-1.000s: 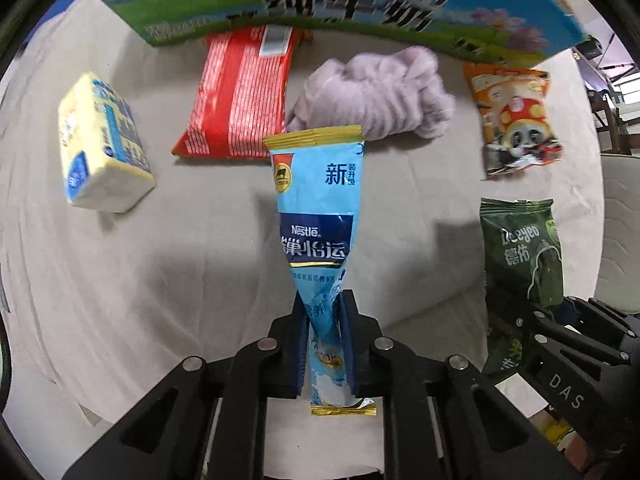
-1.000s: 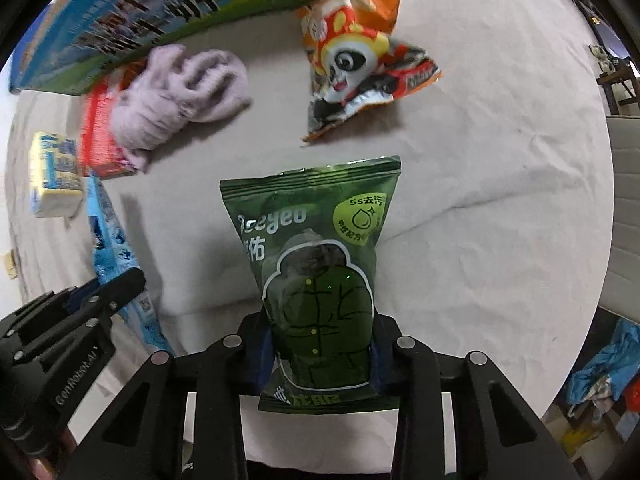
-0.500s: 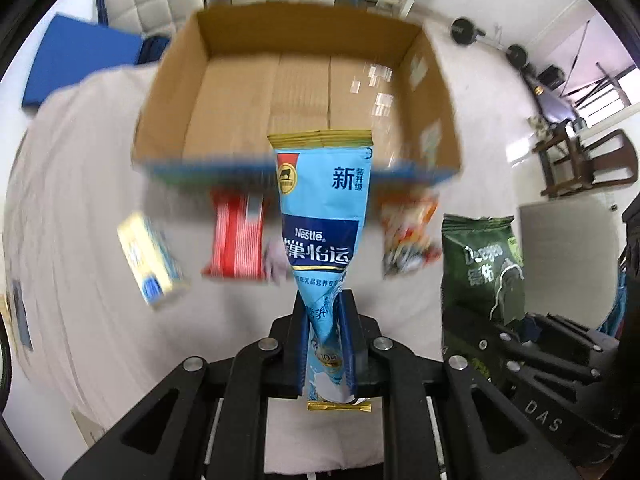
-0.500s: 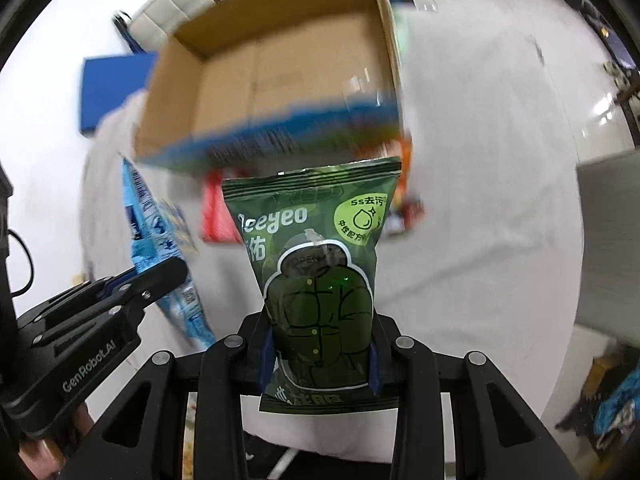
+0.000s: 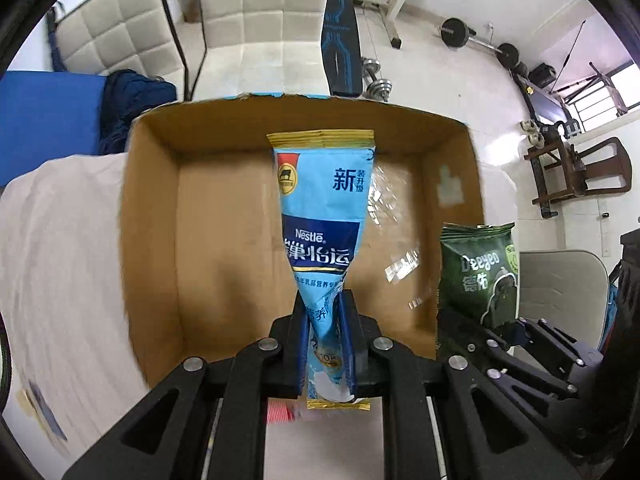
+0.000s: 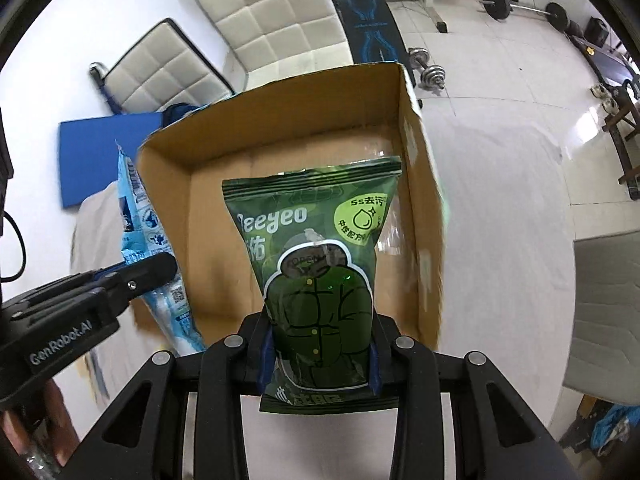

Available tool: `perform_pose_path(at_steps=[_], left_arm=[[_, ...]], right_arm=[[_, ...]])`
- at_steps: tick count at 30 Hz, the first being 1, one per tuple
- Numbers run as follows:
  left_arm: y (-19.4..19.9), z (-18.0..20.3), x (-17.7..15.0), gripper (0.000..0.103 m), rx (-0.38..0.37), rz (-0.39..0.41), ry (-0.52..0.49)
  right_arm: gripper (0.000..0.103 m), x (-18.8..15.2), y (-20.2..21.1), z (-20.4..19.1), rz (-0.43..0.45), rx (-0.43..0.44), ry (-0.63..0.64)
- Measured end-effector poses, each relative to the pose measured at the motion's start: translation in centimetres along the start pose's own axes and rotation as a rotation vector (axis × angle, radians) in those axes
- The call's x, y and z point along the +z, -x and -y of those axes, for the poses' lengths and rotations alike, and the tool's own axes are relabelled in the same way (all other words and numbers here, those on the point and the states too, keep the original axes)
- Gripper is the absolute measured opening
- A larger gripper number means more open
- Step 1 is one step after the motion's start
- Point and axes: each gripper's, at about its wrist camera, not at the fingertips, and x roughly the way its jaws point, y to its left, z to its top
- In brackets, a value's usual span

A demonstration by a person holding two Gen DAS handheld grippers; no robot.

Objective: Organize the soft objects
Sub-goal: 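Carry both held items into the cardboard box and open both tools, then lift both tools out of the box toward the remaining items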

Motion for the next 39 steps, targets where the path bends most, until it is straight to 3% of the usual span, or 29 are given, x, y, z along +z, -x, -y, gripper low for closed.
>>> perform_pose_path(at_steps=[8, 16, 18, 21, 27, 29, 32, 34, 39], left_arm=[[-5.7, -0.6, 5.3, 0.012, -0.061, -0.086, 0.003], [-8.3, 0.1, 7.0, 0.013, -0.078, -0.131, -0.005], [-8.5, 0.0, 6.9, 0.014, -0.053, -0.145, 0.011], [-8.7, 0.1, 6.7, 0.023, -0.016, -0.145, 0.005], [-7.1, -0.6, 5.6, 0.039, 0.033, -0.106, 0.013], [-6.6, -1.1, 5.1, 0.05, 0.063, -0.086, 0.019], [-5.3, -1.9, 3.8, 0.063, 0.097, -0.052, 0.02], [-4.3, -2.4, 2.8, 0.084, 0.115, -0.036, 0.022], [-1.4, -3.4, 0.4, 0.093, 0.149, 0.02, 0.028]], right_arm=[[0.037, 6.6, -8.2, -0.1, -0.028, -0.057, -0.025], [0.038, 8.8, -12.4, -0.4, -0.062, -0.091, -0.005], [0.045, 9.4, -13.5, -0.2, -0.076, -0.087, -0.006], [0.067, 9.4, -13.9, 0.2, -0.083, -0.079, -0.015], [0.071, 9.2, -13.0, 0.0, -0.075, -0.1, 0.017], [0.074, 8.9, -12.2, -0.2, -0.067, -0.107, 0.029], [0.094, 8.2, -11.1, -0.5, -0.055, -0.117, 0.035], [0.098, 7.7, -10.2, -0.7, -0.035, -0.121, 0.039], [0.103, 4.3, -7.1, -2.1, -0.018, -0.131, 0.049]])
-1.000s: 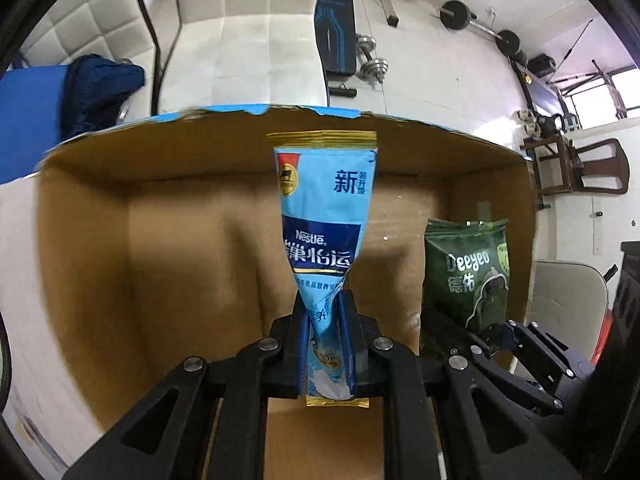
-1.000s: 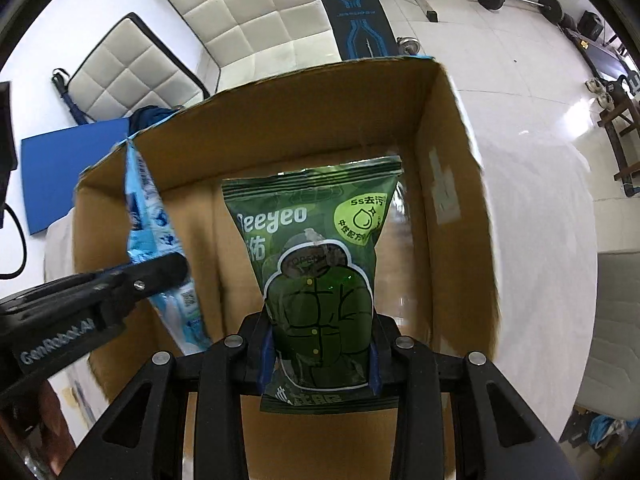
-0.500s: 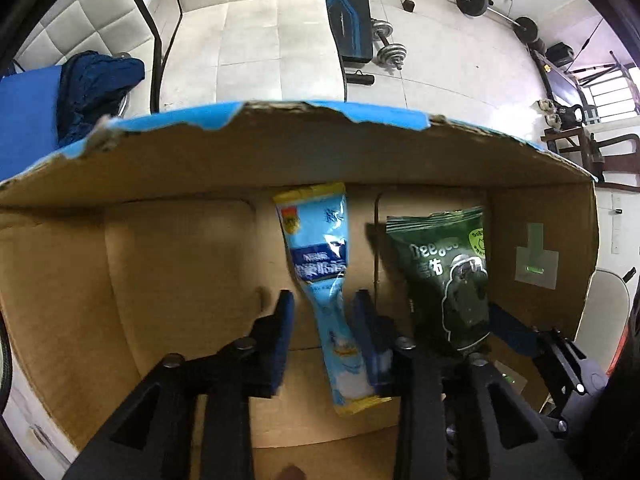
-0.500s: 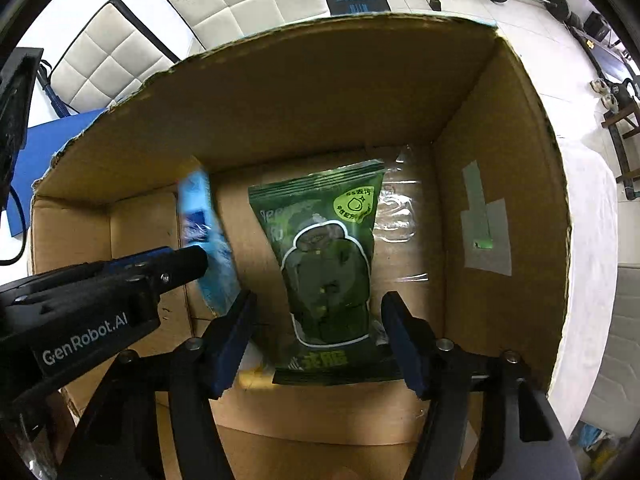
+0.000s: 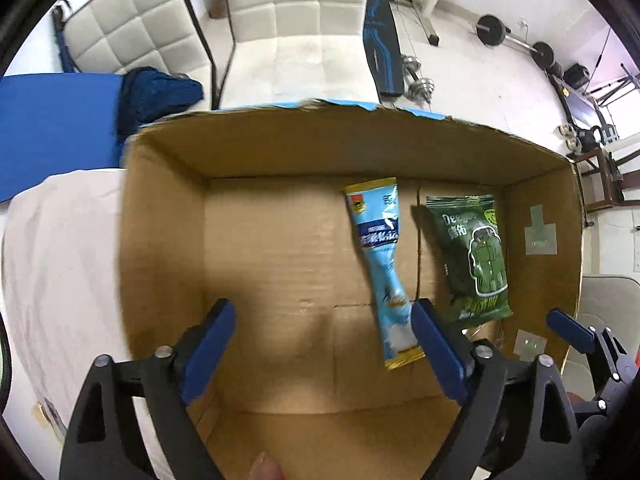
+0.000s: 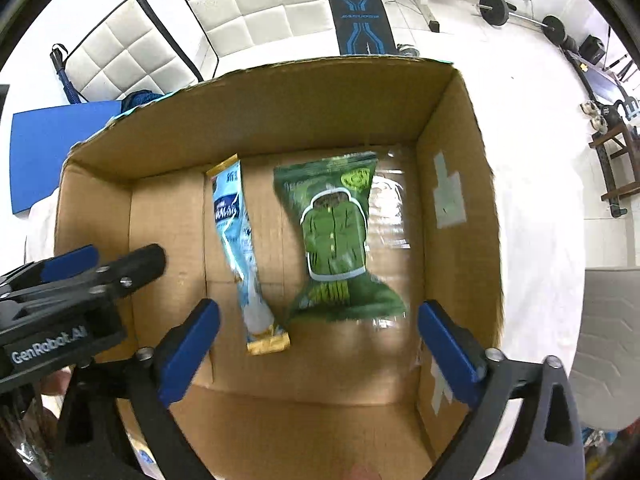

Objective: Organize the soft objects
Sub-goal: 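Lift both tools out of the box toward the remaining items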

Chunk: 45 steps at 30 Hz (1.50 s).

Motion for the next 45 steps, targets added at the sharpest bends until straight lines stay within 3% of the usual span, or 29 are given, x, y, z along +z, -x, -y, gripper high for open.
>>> perform_pose_path(at_steps=[11, 23, 30, 36, 41, 45], left_arm=[[7.3, -0.7, -6.1, 0.094, 0.065, 0.168, 0.011], [13.0, 0.3, -11.4, 0.094, 0.073, 0.246, 0.013], [14.8, 1.4, -12.6, 0.094, 0.065, 0.25, 0.02], [12.7, -0.7, -14.1, 0.094, 0.076, 0.187, 0.092], [7.6, -3.4, -17.2, 0.094, 0.114, 0.085, 0.213], [2.3, -6.2, -20.3, 0.094, 0.114, -0.029, 0.33]], right_arm=[[0.103, -5.3, 6.5, -1.7, 0.104, -0.047, 0.048], [0.103, -11.1, 14.5, -2.1, 0.197, -0.038, 0.055], [0.103, -12.3, 16.2, -1.2, 0.192, -0.002, 0.05], [0.103, -13.0, 14.0, 3.6, 0.119, -0.041, -0.024], [0.103, -14.5, 7.4, 7.2, -0.014, -0.09, -0.075], [0.103, -15.9, 1.5, 8.4, -0.109, -0.065, -0.117]])
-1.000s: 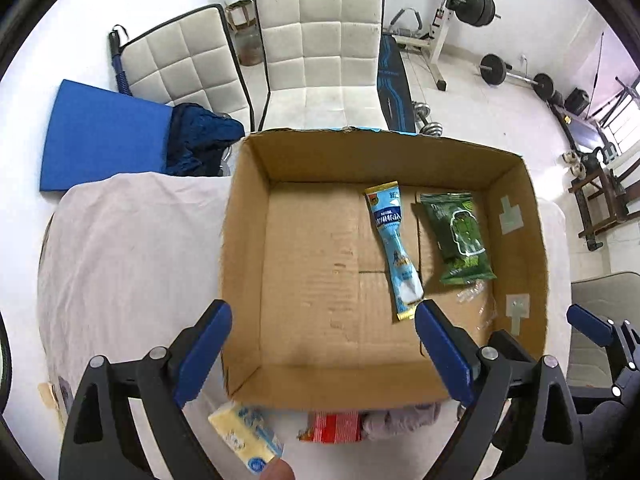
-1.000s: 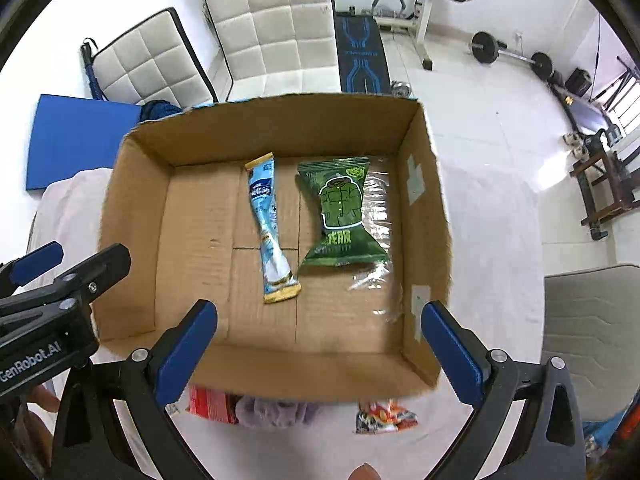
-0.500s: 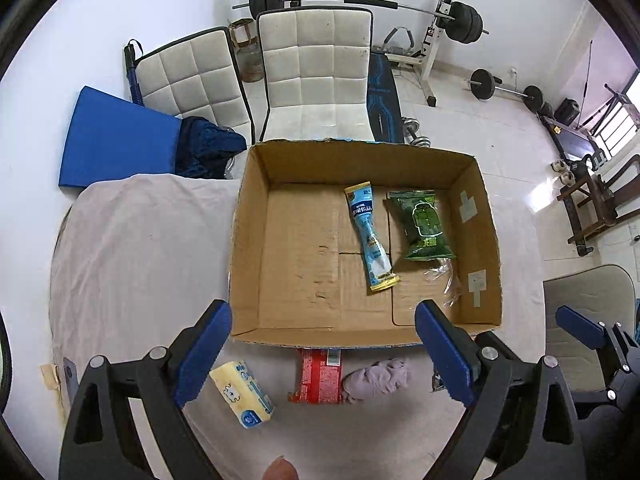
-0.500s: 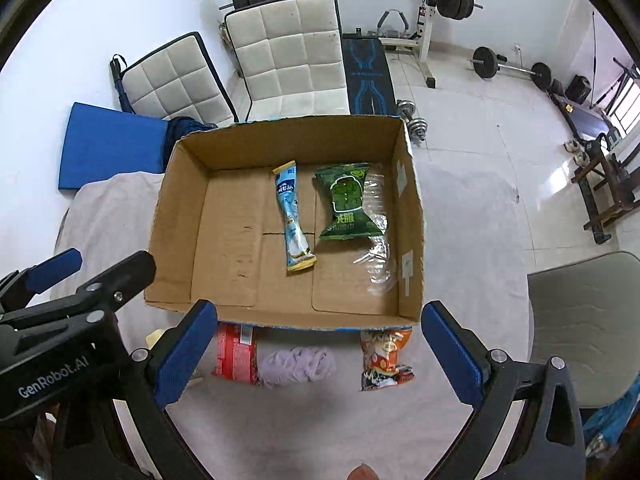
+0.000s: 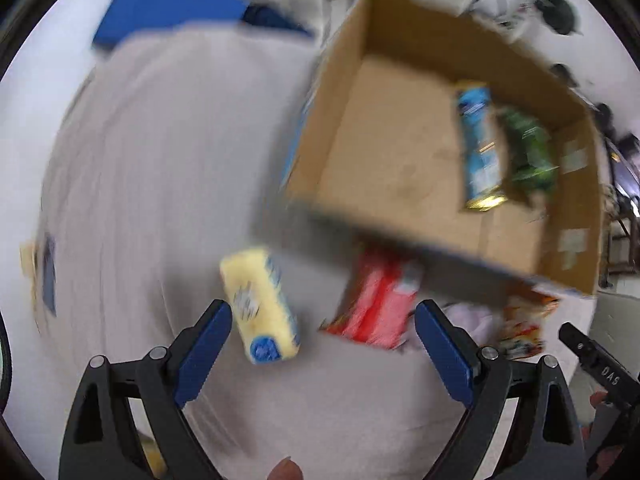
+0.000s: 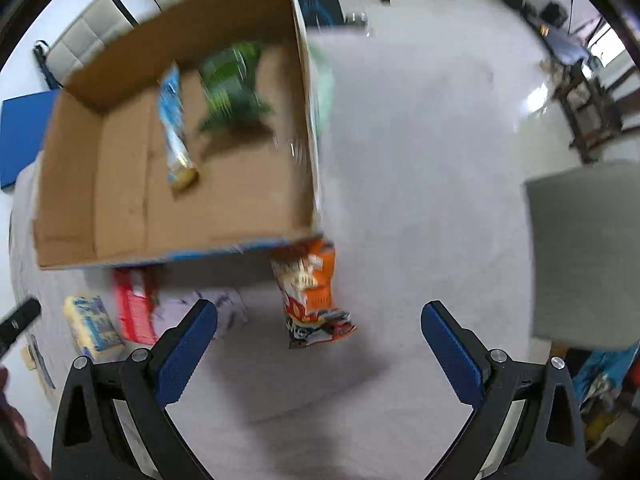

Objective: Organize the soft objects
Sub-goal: 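Lift both tools out of the box toward the remaining items, then grasp the yellow tissue pack with the left tool while the right tool grasps the orange snack bag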

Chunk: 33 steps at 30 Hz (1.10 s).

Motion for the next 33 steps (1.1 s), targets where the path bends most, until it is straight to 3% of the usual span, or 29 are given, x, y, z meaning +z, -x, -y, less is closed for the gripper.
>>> perform_pose_path(at_steps=[3, 8, 11, 12, 14, 15, 17, 19, 25, 33], left_arm=[[-4.0, -2.7, -1.1, 0.094, 0.028, -0.08, 0.081], [-8.0, -5.3, -1.3, 0.094, 0.078, -0.146, 0.132], [-10.0, -5.9, -0.8, 0.094, 0.081, -0.175, 0.141], [-10.7, -5.9, -0.7, 0.094, 0.077, -0.187, 0.142], [-11.9, -5.6, -0.4, 0.094, 0.06, -0.208, 0.132], [-12.2, -5.5, -0.4, 0.092, 0.045, -0.21, 0.128], [-12.5, -5.2, -0.5, 0.068, 0.031, -0.195, 0.106], [-12.2, -4.9, -0.6, 0.045, -0.005, -0.185, 0.093], [-9.0, -1.9, -4.9, 0.044, 0.01, -0.141, -0.001], [-2.8, 4.8, -12.1, 0.043, -0.067, -0.104, -0.167]], right_arm=[[0.103, -0.4, -3.4, -0.1, -0.042, 0.01, -0.013], [0.098, -0.7, -7.3, -0.6, -0.091, 0.023, -0.04], [0.078, -1.0, -8.7, -0.5, -0.119, 0.004, -0.051], [0.065, -1.1, -8.9, -0.4, -0.121, 0.005, -0.052], [0.058, -1.4, -8.9, -0.4, -0.117, 0.002, -0.042], [0.054, -1.6, -8.8, -0.3, -0.12, 0.009, -0.04], [0.049, -2.3, -8.5, -0.1, -0.132, 0.017, -0.032], [0.044, -3.3, -8.1, 0.2, -0.147, 0.03, -0.024], [0.043, -6.9, -7.2, 0.8, -0.188, 0.08, -0.001], [0.042, -12.3, -4.2, 1.3, -0.176, 0.142, 0.016]])
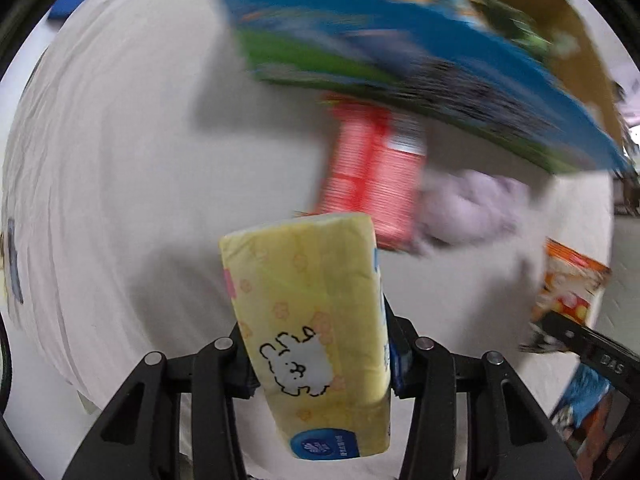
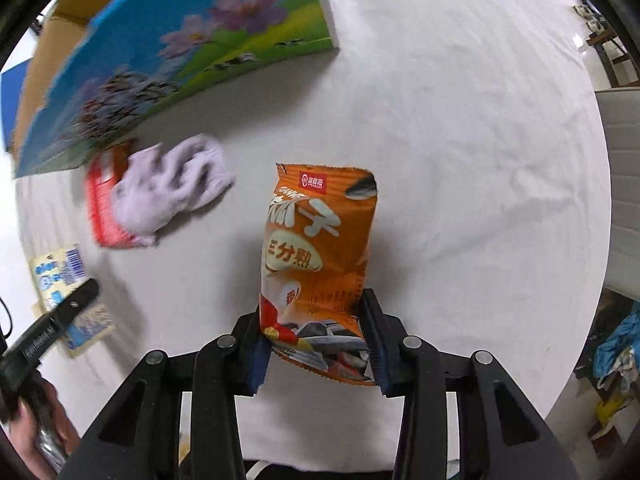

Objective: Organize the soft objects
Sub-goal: 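Grasp the yellow tissue pack with the left tool while the right tool grasps the orange snack bag, then carry the tissue pack and orange bag into the box and release both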

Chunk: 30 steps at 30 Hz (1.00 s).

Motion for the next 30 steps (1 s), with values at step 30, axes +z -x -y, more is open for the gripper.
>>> perform_pose_path(at_steps=[30], left_arm=[[11.7, 1.8, 19.1, 0.043, -0.058, 0.245, -0.157]], right_arm=[[0.042, 13.7, 17.0, -10.3, 0.308, 0.056, 0.157]])
